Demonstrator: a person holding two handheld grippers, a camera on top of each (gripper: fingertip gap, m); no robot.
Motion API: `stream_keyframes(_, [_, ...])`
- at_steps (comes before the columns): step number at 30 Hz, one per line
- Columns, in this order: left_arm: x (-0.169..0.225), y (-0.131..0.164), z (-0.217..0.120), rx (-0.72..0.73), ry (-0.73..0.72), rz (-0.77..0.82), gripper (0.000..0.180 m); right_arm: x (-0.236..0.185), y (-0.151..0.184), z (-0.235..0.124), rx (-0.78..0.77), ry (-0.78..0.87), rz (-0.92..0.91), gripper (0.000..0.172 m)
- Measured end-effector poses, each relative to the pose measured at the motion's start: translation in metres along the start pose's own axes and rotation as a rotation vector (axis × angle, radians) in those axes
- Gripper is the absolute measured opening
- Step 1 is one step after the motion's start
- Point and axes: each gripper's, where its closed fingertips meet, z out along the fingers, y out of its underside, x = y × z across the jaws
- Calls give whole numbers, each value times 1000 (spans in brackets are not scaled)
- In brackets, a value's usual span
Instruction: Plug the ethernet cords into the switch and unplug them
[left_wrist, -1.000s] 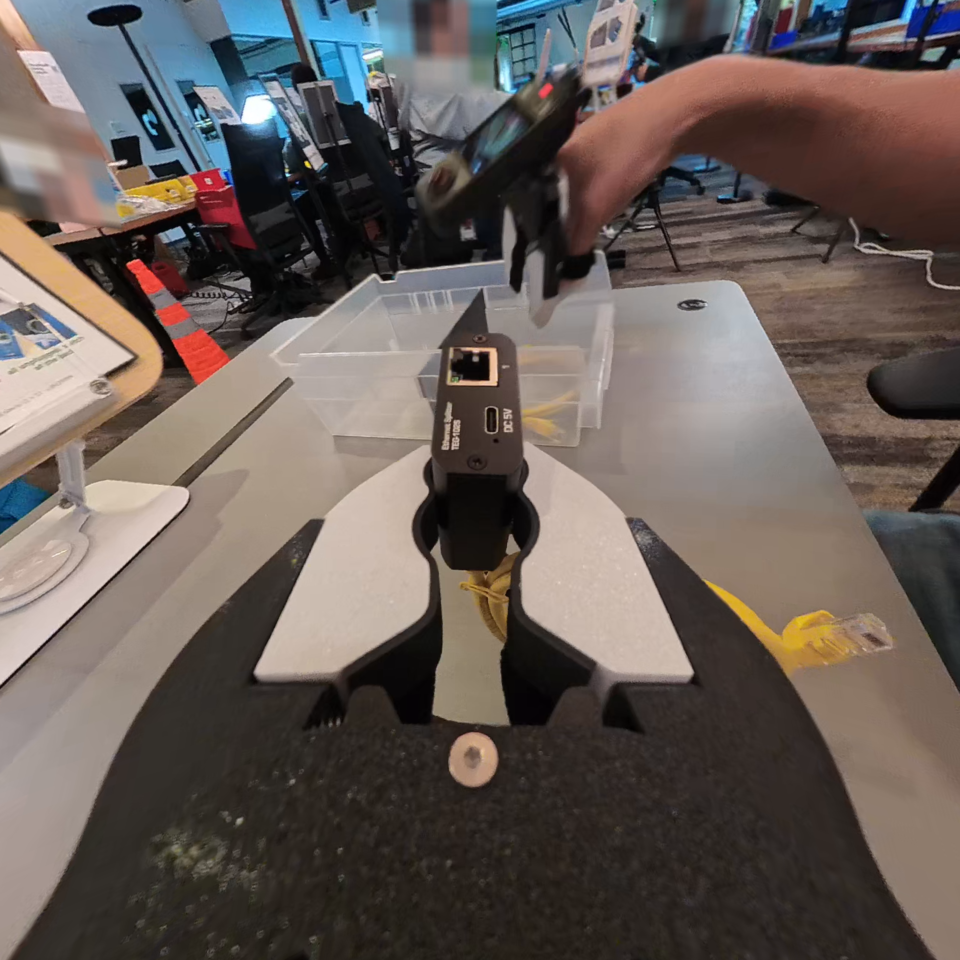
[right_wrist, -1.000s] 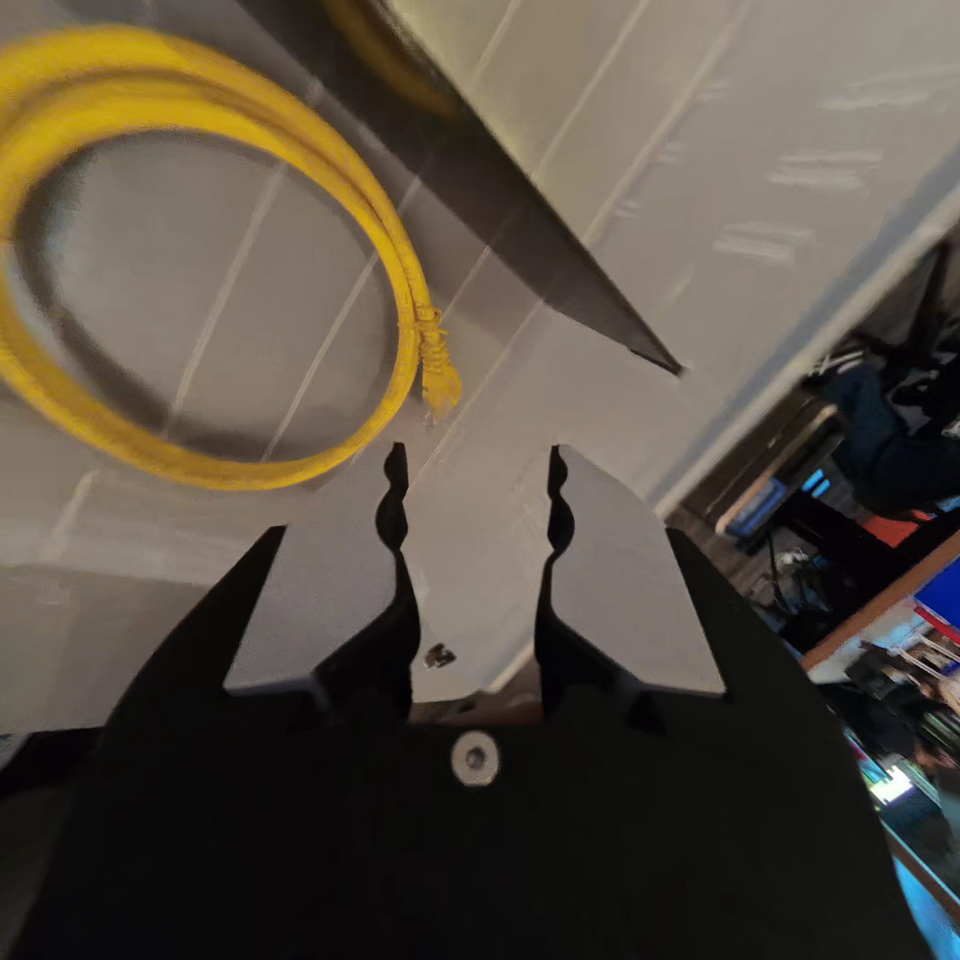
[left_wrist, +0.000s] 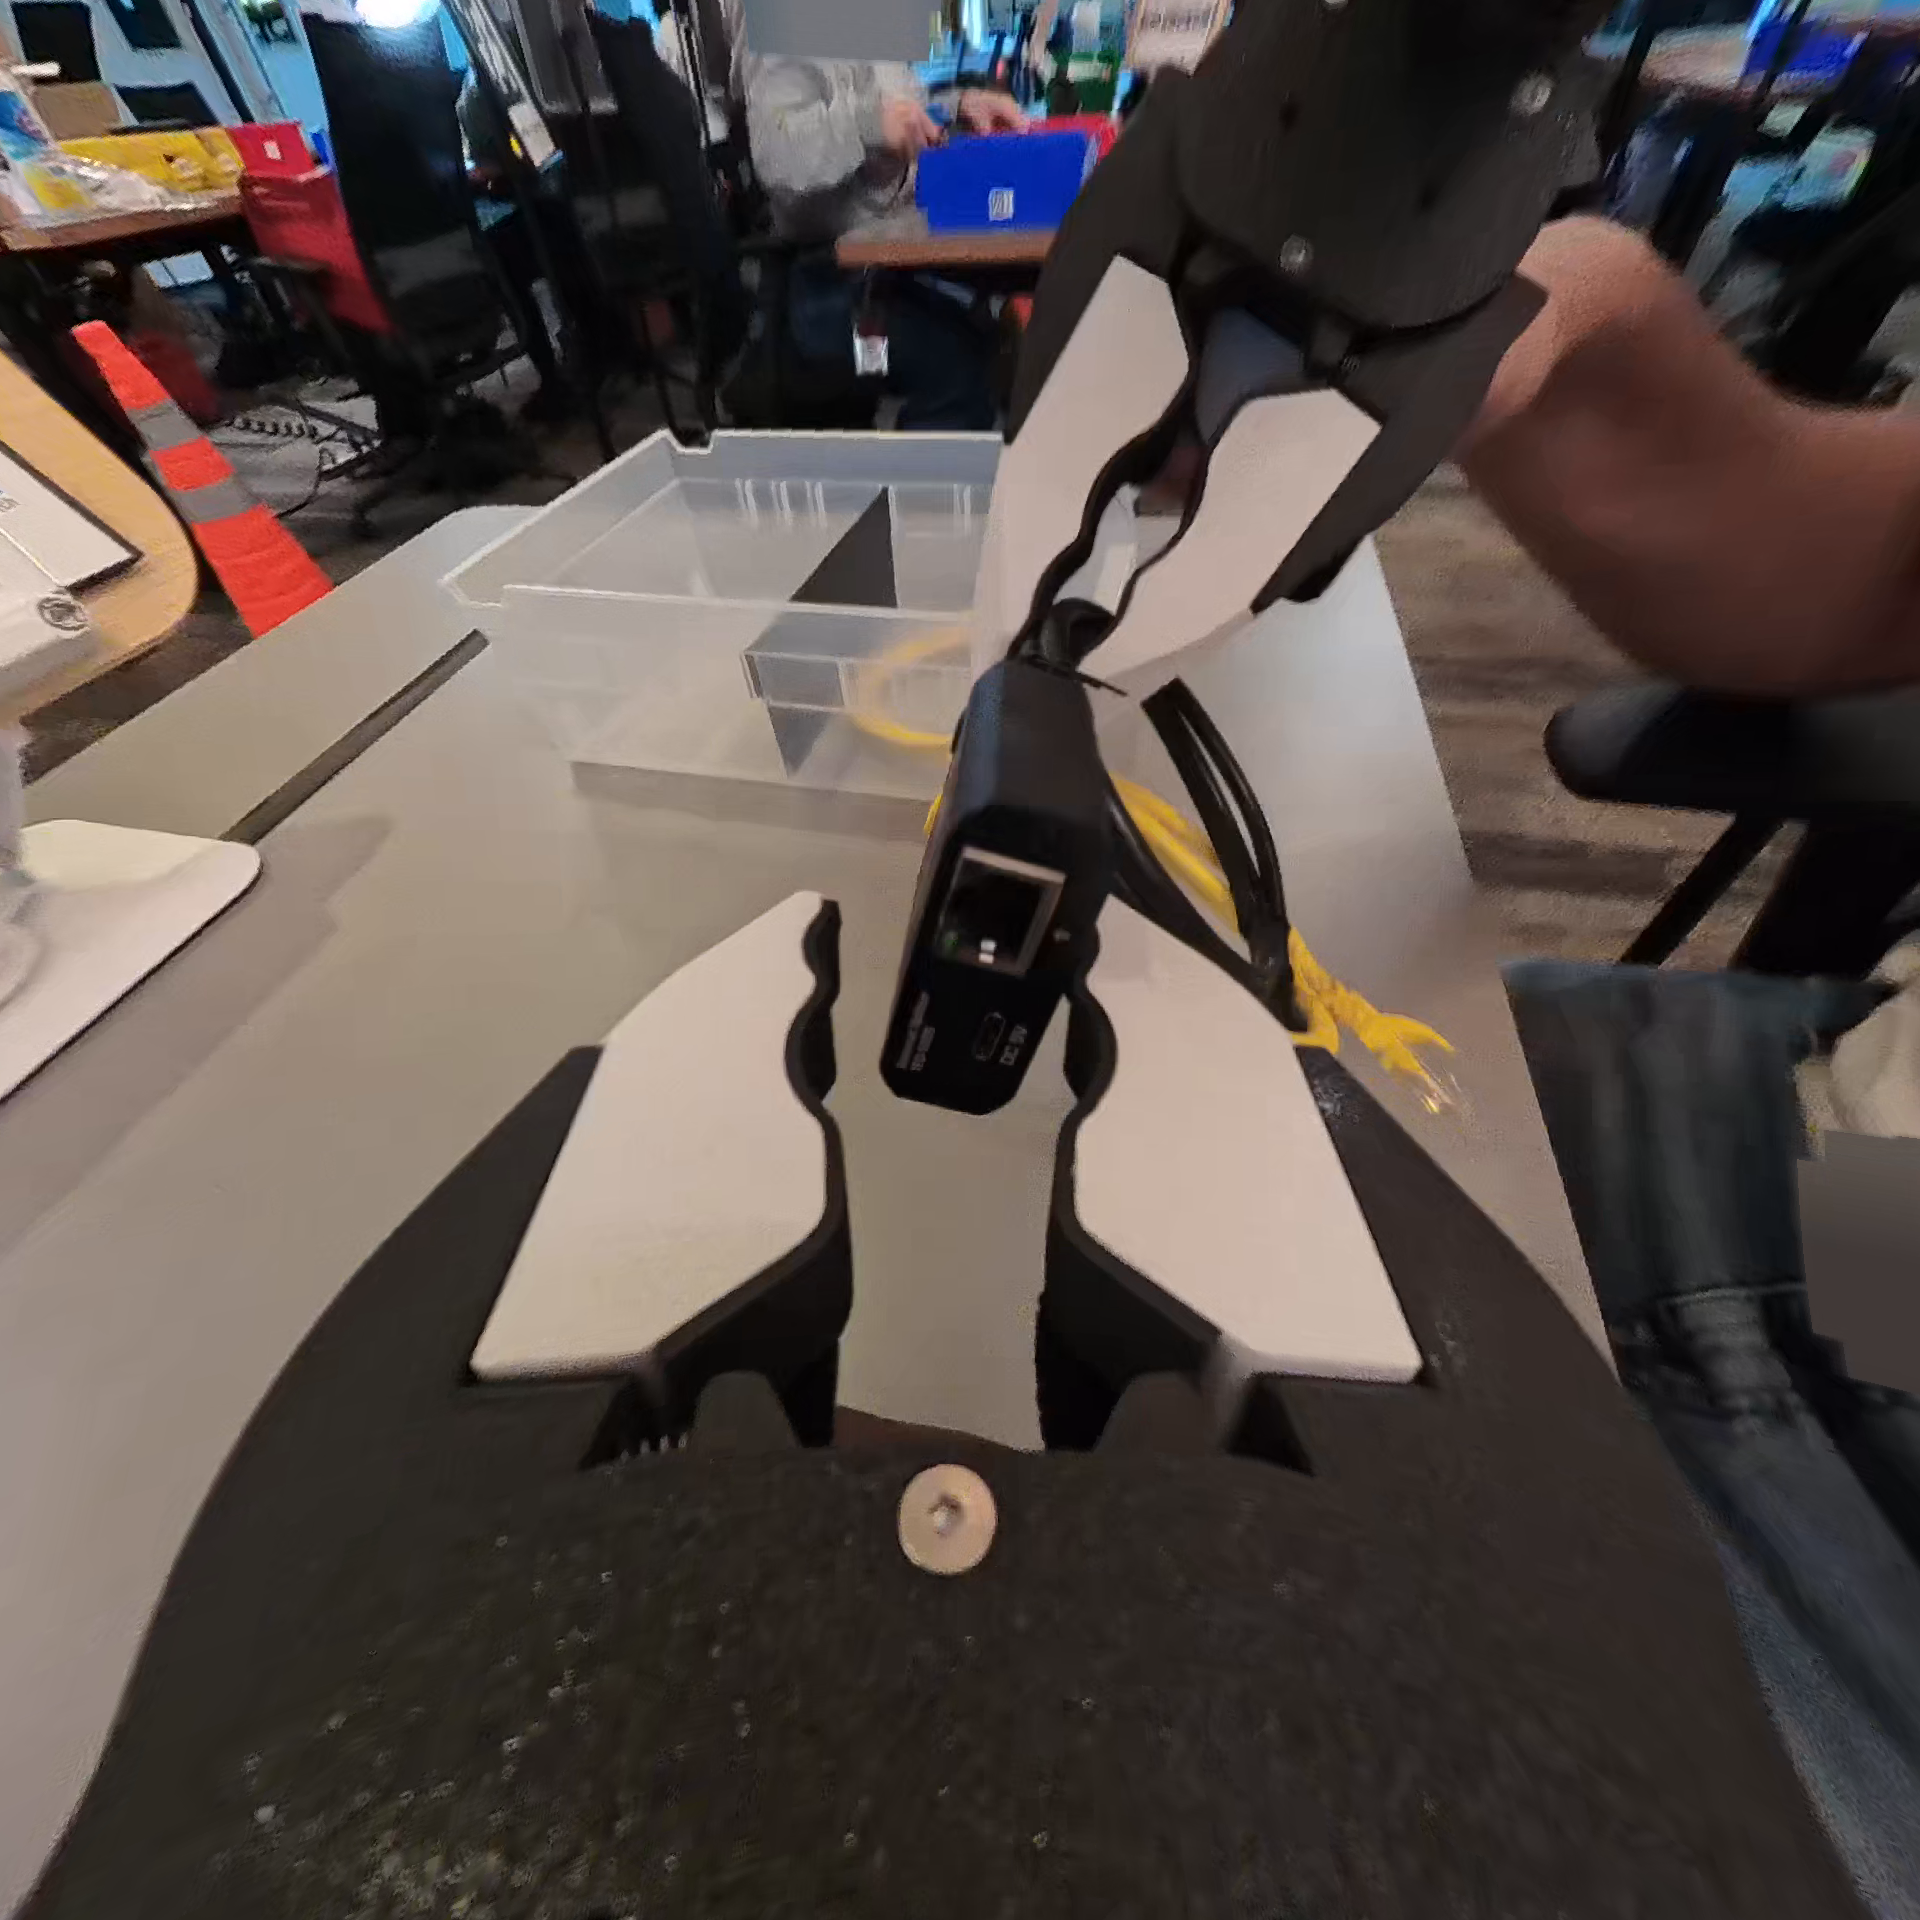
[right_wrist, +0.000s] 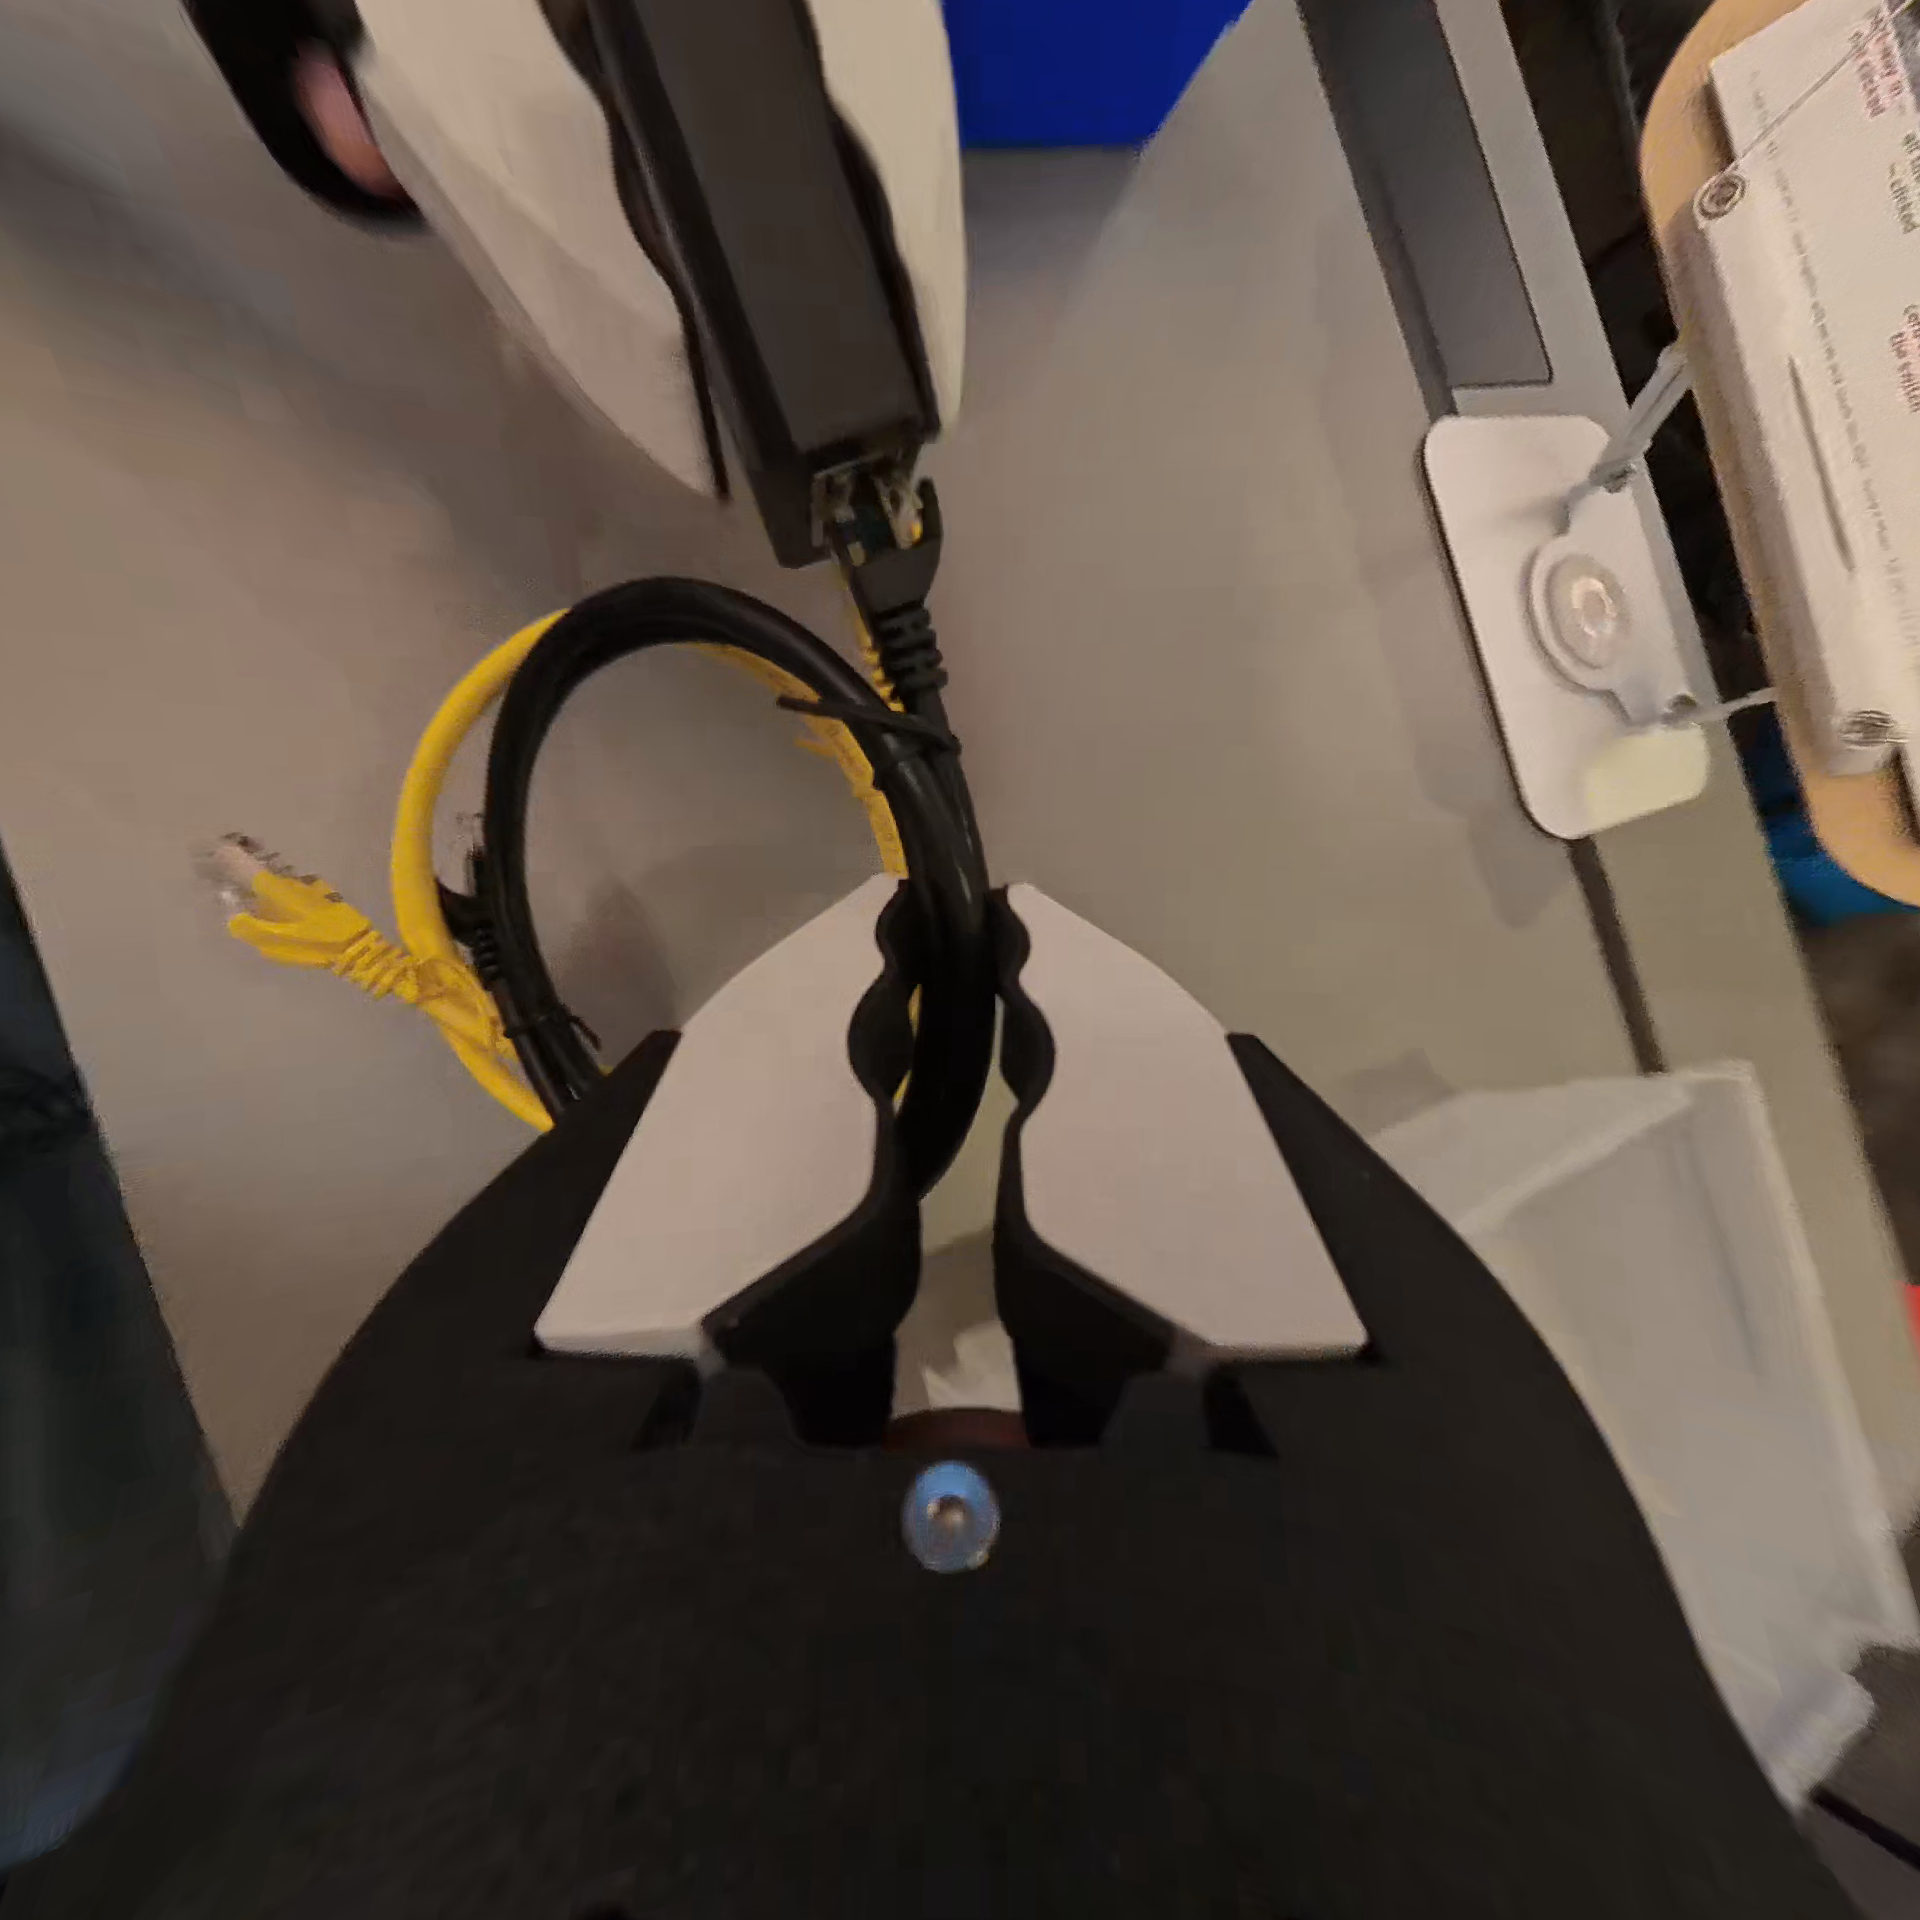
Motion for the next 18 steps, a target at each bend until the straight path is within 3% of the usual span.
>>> stream_keyframes(5, [9, 1, -8, -223, -55, 182, 46, 3, 18, -1, -213, 37, -201, 11])
stream_keyframes(8, [8, 15, -4, -446, -103, 346, 46, 10, 22, -2, -338, 72, -296, 11])
stream_keyframes(11, [3, 30, 7, -597, -134, 410, 45, 20, 11, -5, -386, 132, -337, 11])
stream_keyframes(15, [-10, 37, 20, -590, -167, 347, 40, 16, -2, -9, -337, 98, -311, 11])
stream_keyframes(18, [-6, 33, 27, -497, -133, 312, 26, 4, -4, -12, -285, 29, -254, 11])
